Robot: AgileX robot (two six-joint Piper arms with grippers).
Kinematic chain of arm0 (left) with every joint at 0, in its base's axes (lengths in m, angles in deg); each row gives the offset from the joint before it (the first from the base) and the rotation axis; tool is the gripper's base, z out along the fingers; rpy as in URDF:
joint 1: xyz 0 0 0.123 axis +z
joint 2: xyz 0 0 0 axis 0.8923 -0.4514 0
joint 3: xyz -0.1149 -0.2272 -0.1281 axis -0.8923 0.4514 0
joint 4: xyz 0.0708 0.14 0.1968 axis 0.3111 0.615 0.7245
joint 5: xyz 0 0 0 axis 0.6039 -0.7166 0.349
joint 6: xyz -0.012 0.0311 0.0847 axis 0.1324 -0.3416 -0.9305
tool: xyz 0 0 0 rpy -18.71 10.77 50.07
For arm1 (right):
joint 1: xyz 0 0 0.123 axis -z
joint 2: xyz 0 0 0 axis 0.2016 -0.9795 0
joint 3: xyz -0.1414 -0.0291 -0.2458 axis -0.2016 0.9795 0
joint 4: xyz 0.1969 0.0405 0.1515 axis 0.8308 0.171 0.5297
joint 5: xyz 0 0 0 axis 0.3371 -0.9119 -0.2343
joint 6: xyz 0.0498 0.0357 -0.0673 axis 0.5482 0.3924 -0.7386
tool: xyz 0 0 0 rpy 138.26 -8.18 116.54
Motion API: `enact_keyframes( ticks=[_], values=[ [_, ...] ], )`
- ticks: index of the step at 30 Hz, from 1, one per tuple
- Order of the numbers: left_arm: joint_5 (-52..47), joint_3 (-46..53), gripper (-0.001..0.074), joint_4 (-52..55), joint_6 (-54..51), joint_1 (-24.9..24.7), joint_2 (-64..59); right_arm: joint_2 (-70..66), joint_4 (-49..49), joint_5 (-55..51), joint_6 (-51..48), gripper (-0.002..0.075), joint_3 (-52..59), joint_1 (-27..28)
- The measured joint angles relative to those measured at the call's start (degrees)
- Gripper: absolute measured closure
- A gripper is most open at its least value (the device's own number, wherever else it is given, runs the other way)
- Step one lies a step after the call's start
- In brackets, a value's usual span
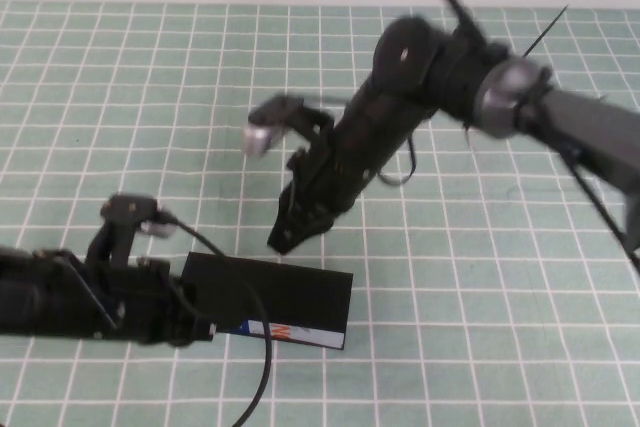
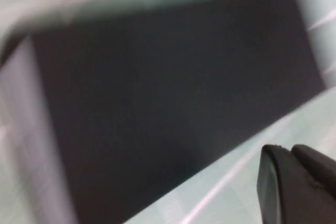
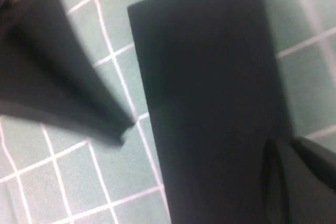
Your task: Return glasses to glasses case
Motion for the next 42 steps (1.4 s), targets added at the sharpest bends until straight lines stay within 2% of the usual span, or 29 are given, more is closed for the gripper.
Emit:
enact_keyframes(
  ticks=[7,12,17,22,24,29,33,38,42],
  values=[
    [-7.2,-8.53,0.0737,6.2,0.11,0.0,13.63,11.28,-8.85,5.4,10.78,0.0737,-2.27,0.0],
    [-10.79,-17.02,0.0737,15.45,0.45,0.0,24.1,21.0,-11.42,11.64,14.86,0.0737,-2.47,0.0],
    [-24.26,-21.57,0.0737,23.86,1.25,0.0,27.66,28.39,-11.42,12.24,15.28,0.0737,-2.59,0.0],
    [-27.45,-21.67,0.0737,39.25,10.45,-0.39,27.36,33.59,-11.42,8.55,15.41,0.0737,-2.59,0.0],
    [-25.9,-21.57,0.0737,47.02,16.58,-0.39,27.36,35.11,-11.83,7.02,15.44,0.0737,-2.59,0.0],
    [-13.91,-21.57,0.0737,65.56,37.39,-0.39,27.36,38.54,-15.01,3.37,17.14,0.0737,-2.25,0.0],
    [-8.18,-21.57,0.0737,76.99,49.49,-0.39,29.06,42.57,-20.07,2.68,21.68,0.0737,2.86,0.0],
    [-1.09,-21.57,0.0737,79.65,56.27,-0.39,35.0,50.6,-28.7,9.06,28.86,0.0737,16.95,0.0],
    [2.64,-21.57,0.0737,75.42,57.27,-0.39,41.7,61.26,-34.18,19.59,31.31,0.0737,31.11,0.0]
  ],
)
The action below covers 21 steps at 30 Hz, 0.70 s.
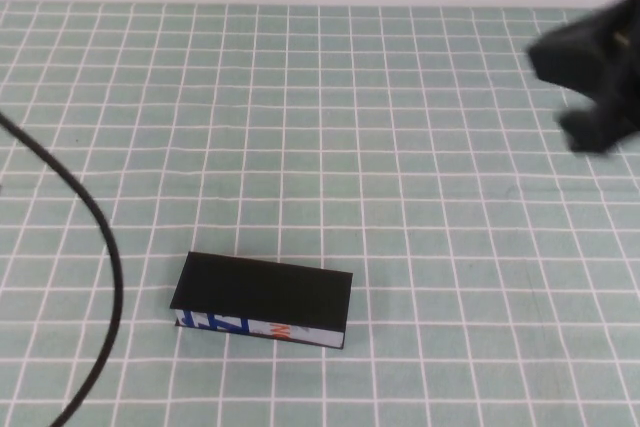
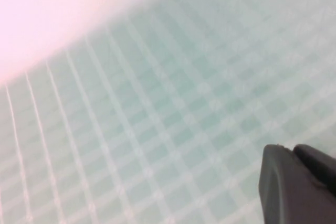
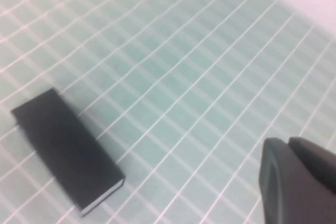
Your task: Return glasses to glasses case
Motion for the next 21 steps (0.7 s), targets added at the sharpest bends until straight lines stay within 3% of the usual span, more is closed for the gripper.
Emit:
enact_keyframes(
  ticks=[7,15,21],
  values=[
    [0.84,0.0,0.0737,-14.16,-3.8,0.0,9.67,19.52,-0.95,17.14,0.64,0.0737,25.06,0.0],
    [0.18,5.91,0.0737,-27.17,-8.23,0.0,14.28,37.72,2.45,23.7,1.0,0.0737,47.69,0.0],
    [1.46,10.57,0.0737,-30.31,-8.62,0.0,14.44,46.73,2.53,25.47,1.13,0.0737,55.91,0.0]
  ],
)
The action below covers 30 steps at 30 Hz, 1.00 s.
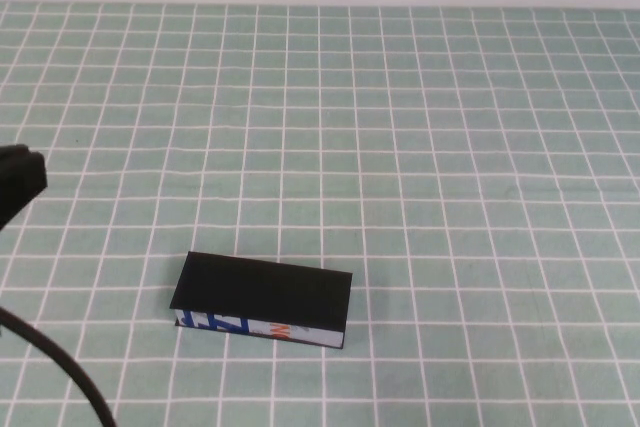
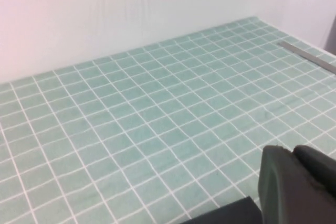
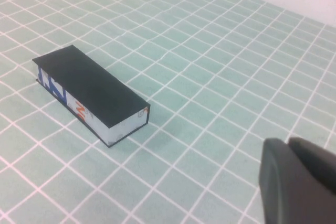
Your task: Return glasses to glasses case
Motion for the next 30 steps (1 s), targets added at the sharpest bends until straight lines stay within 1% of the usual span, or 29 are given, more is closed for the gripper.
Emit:
enact_keyframes(
  ticks=[9,30],
  values=[
    [4.94,0.14,0.0737,-1.3,0.0,0.0,0.0,2.14,0.58,0.0,-0.11,0.0737,1.03,0.0],
    [5.66,0.17,0.0737,-1.51,0.0,0.0,0.0,2.14,1.72,0.19,-0.11,0.0737,1.03,0.0]
  ],
)
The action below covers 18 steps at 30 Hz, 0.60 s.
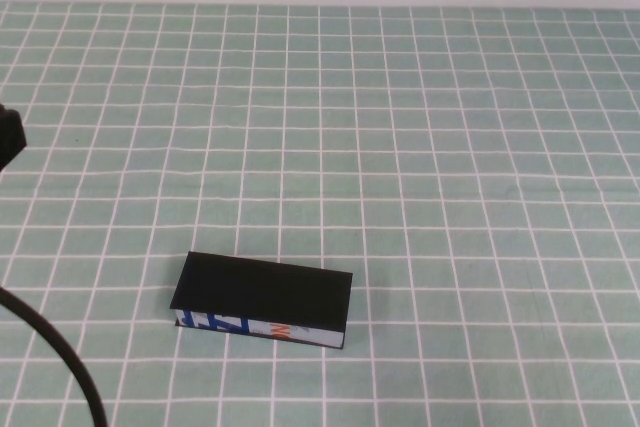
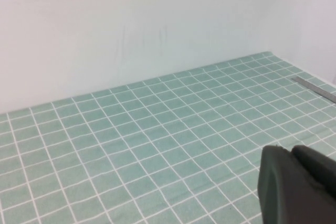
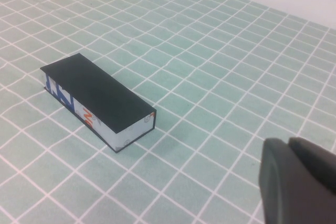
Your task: Return glasses to glasses case
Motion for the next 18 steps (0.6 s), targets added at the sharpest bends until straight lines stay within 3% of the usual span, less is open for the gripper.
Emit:
enact_keyframes(
  ticks=[18],
  values=[
    [2.81,3.16,0.0737,0.71,0.45,0.0,0.31,0.0,0.0,0.0,0.0,0.0737,0.0,0.0]
  ],
)
